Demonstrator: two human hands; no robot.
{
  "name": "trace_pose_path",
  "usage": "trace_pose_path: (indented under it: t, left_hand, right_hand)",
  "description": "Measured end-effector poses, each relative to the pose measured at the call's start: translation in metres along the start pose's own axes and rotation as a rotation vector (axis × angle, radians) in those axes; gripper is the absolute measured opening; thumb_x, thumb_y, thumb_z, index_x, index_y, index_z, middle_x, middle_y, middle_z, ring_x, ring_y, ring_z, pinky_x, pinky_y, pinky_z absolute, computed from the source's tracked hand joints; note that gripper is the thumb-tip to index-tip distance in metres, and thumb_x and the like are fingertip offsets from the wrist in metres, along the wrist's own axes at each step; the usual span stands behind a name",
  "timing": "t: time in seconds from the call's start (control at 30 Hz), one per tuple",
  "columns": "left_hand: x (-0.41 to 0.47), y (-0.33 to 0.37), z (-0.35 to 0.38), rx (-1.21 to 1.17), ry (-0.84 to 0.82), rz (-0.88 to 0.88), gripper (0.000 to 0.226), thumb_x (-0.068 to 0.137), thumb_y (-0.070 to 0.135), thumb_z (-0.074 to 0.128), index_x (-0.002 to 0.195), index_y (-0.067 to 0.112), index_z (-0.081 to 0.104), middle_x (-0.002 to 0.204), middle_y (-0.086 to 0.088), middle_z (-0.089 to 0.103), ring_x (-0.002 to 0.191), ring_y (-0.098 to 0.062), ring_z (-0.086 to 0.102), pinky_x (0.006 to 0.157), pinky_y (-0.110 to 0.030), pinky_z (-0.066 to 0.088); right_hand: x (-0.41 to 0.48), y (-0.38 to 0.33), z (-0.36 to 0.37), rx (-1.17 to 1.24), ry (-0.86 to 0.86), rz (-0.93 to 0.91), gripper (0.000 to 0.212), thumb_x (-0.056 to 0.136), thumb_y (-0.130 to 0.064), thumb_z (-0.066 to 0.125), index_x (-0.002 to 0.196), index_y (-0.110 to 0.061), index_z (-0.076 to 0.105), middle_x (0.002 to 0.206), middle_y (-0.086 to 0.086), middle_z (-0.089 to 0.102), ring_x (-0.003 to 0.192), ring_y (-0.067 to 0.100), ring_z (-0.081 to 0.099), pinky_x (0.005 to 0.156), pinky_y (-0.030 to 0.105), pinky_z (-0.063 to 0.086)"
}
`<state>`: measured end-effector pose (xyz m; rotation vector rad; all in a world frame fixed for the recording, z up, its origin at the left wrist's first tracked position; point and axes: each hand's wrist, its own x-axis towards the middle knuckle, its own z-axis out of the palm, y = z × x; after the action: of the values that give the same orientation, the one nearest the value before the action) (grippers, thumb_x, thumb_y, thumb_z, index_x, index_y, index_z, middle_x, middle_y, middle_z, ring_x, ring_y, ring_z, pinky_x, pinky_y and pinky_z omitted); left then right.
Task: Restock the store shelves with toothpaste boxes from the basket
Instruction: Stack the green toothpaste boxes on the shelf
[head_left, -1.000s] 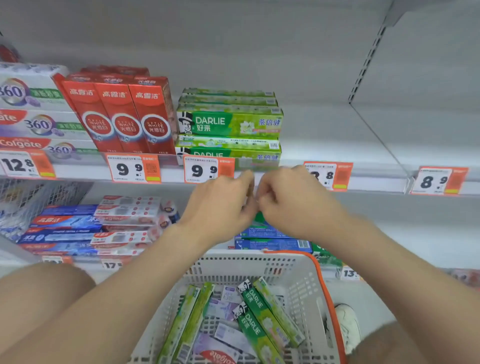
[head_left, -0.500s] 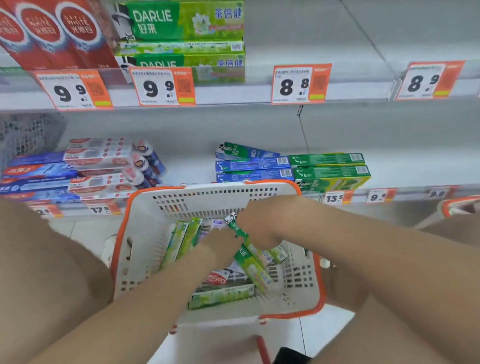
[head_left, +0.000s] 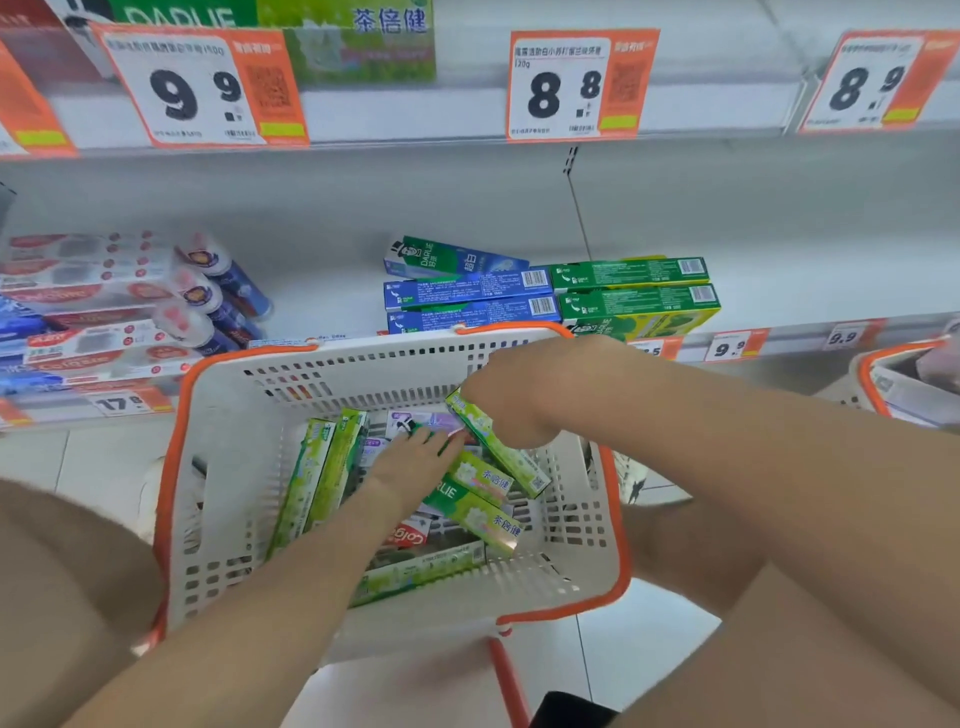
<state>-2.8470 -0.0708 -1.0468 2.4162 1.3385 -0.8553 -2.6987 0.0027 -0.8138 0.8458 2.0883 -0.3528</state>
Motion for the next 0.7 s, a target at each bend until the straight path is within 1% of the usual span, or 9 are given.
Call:
trace_pose_path:
  t: [0.1,0.17,0.23,0.3,0.33,0.4,0.5,0.6,0.7]
  left_hand:
    - [-0.004,-0.003,0.009,0.068,-0.052,0.028,0.112,0.08,0.05,0.082,0.161,0.008,0.017,0.159,-0.016,0.029,0.145,-0.037,0.03,0.122,-0.055,0.026]
    - [-0.009,-0.007,0.011,0.031,-0.077,0.038,0.111,0.074,0.065,0.076,0.157,0.01,0.027,0.154,-0.015,0.031,0.142,-0.04,0.033,0.122,-0.063,0.022]
    - [-0.014,-0.011,0.002,-0.08,-0.071,0.035,0.09,0.079,0.062,0.07,0.147,0.011,0.041,0.14,-0.012,0.044,0.127,-0.035,0.048,0.116,-0.058,0.037]
    - [-0.019,-0.017,-0.009,-0.167,-0.013,0.01,0.055,0.09,0.045,0.059,0.134,0.011,0.054,0.123,-0.008,0.055,0.11,-0.028,0.057,0.094,-0.047,0.055]
    - [-0.022,-0.019,-0.011,-0.183,-0.001,-0.002,0.051,0.093,0.041,0.057,0.134,0.011,0.055,0.124,-0.008,0.055,0.111,-0.027,0.057,0.089,-0.046,0.057]
    - [-0.029,-0.021,-0.004,-0.173,-0.045,-0.02,0.067,0.093,0.048,0.06,0.148,0.013,0.045,0.145,-0.01,0.046,0.13,-0.03,0.049,0.102,-0.047,0.052]
    - [-0.034,-0.02,0.015,-0.179,-0.135,-0.101,0.091,0.094,0.062,0.058,0.163,0.014,0.021,0.168,-0.009,0.023,0.15,-0.033,0.029,0.114,-0.05,0.043]
    - [-0.031,-0.008,0.024,-0.121,-0.097,-0.131,0.097,0.094,0.067,0.057,0.162,0.009,0.018,0.168,-0.013,0.023,0.149,-0.039,0.026,0.118,-0.054,0.036]
    - [-0.027,-0.003,0.025,-0.131,-0.118,-0.147,0.106,0.091,0.071,0.059,0.162,0.008,0.013,0.17,-0.013,0.017,0.155,-0.046,0.011,0.122,-0.064,0.02]
  right_hand:
    - [-0.001,0.001,-0.001,-0.041,0.025,0.0,0.044,0.102,-0.013,0.047,0.146,-0.017,0.049,0.134,0.007,0.06,0.115,0.029,0.064,0.062,0.033,0.042]
    - [-0.003,0.001,-0.002,-0.05,0.033,0.001,0.044,0.104,-0.015,0.047,0.147,-0.018,0.048,0.134,0.006,0.06,0.116,0.028,0.064,0.066,0.034,0.043]
    - [-0.005,0.002,-0.003,-0.051,0.046,0.005,0.044,0.104,-0.017,0.046,0.148,-0.019,0.046,0.133,0.006,0.058,0.114,0.028,0.063,0.069,0.034,0.047]
    - [-0.008,0.003,-0.007,-0.037,0.057,0.02,0.043,0.103,-0.016,0.046,0.146,-0.019,0.046,0.134,0.006,0.057,0.114,0.029,0.063,0.073,0.035,0.05]
    - [-0.009,0.002,-0.008,-0.026,0.058,0.027,0.042,0.104,-0.016,0.045,0.146,-0.018,0.046,0.133,0.006,0.057,0.113,0.028,0.063,0.069,0.034,0.048]
    - [-0.013,0.001,-0.01,-0.03,0.069,0.034,0.041,0.105,-0.016,0.044,0.146,-0.017,0.046,0.128,0.007,0.058,0.103,0.026,0.063,0.058,0.031,0.038]
    - [-0.018,-0.002,-0.01,-0.046,0.091,0.045,0.04,0.104,-0.015,0.044,0.144,-0.017,0.048,0.126,0.007,0.059,0.093,0.024,0.059,0.057,0.031,0.038]
    - [-0.014,-0.012,-0.002,-0.019,0.079,0.004,0.044,0.101,-0.015,0.045,0.145,-0.019,0.05,0.132,0.007,0.061,0.112,0.029,0.066,0.068,0.036,0.048]
    - [-0.01,-0.021,0.008,0.005,0.05,-0.039,0.04,0.101,-0.017,0.047,0.14,-0.018,0.054,0.127,0.008,0.062,0.108,0.029,0.067,0.067,0.036,0.048]
